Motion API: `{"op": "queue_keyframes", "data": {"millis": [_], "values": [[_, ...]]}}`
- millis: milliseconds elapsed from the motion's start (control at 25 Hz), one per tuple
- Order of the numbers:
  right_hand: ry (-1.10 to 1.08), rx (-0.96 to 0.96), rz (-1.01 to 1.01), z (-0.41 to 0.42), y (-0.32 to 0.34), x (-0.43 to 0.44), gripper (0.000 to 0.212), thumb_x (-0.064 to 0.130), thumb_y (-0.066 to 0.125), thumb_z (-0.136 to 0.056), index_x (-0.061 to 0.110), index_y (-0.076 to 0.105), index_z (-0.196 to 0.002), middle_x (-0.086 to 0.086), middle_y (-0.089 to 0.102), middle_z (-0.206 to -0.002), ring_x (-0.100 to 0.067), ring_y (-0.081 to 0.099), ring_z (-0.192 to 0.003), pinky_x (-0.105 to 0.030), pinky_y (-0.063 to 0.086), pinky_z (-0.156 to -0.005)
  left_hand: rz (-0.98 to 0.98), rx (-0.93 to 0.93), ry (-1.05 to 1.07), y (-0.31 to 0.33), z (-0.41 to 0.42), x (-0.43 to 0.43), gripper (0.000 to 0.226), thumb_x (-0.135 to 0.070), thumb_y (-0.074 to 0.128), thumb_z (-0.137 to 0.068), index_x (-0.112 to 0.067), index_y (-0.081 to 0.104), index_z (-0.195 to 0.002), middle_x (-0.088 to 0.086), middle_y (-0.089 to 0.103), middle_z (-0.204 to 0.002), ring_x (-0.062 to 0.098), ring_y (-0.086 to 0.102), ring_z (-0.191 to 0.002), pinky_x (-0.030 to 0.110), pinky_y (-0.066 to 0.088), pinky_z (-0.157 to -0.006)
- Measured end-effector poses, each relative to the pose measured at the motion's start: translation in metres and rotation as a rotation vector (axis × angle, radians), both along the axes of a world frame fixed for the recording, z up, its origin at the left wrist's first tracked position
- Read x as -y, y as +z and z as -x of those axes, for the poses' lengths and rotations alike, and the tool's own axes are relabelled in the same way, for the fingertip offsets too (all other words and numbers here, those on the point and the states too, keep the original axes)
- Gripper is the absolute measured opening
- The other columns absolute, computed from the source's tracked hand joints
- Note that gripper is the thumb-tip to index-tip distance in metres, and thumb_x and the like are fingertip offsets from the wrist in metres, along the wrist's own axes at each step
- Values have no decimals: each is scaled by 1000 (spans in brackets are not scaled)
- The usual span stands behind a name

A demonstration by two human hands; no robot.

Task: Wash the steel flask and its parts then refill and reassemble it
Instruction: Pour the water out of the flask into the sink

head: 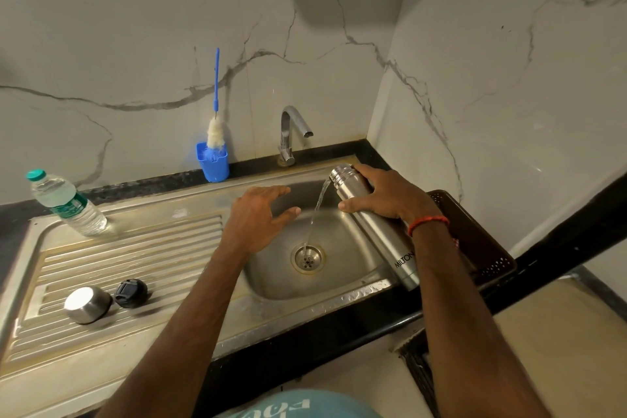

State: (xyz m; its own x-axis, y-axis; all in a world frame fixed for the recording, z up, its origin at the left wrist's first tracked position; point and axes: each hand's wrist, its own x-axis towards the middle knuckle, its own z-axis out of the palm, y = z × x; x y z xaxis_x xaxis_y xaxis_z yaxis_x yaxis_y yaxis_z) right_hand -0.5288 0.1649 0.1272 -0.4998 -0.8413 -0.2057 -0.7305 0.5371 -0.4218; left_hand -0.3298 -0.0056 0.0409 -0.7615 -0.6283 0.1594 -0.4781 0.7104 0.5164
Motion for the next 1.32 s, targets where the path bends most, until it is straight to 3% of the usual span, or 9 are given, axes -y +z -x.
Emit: {"op": "queue_keyframes", "data": {"millis": [200,640,1320], "values": [[11,0,10,0,3,1,94,55,75,-80,26,25,-154,-12,56,-137,-20,58,-99,-39,51,-92,-12,0,4,1,-1,2,61,-59,64,-92,-26,55,-142,4,61,-141,24,53,-130,52,43,-109],[4,15,8,0,5,-1,91,53,75,-81,25,26,-154,-12,57,-135,-20,58,-94,-32,47,-82,-26,16,17,-1,-4,5,61,-60,64,-91,-27,54,-142,3,60,-142,24,52,-131,52,42,-110],[-28,20,-7,7,-1,-6,96,59,73,-79,26,24,-156,-12,55,-137,-24,61,-102,-39,52,-90,-27,29,-25,-5,3,6,62,-58,64,-91,-25,55,-142,5,60,-143,25,52,-133,53,41,-111]]}}
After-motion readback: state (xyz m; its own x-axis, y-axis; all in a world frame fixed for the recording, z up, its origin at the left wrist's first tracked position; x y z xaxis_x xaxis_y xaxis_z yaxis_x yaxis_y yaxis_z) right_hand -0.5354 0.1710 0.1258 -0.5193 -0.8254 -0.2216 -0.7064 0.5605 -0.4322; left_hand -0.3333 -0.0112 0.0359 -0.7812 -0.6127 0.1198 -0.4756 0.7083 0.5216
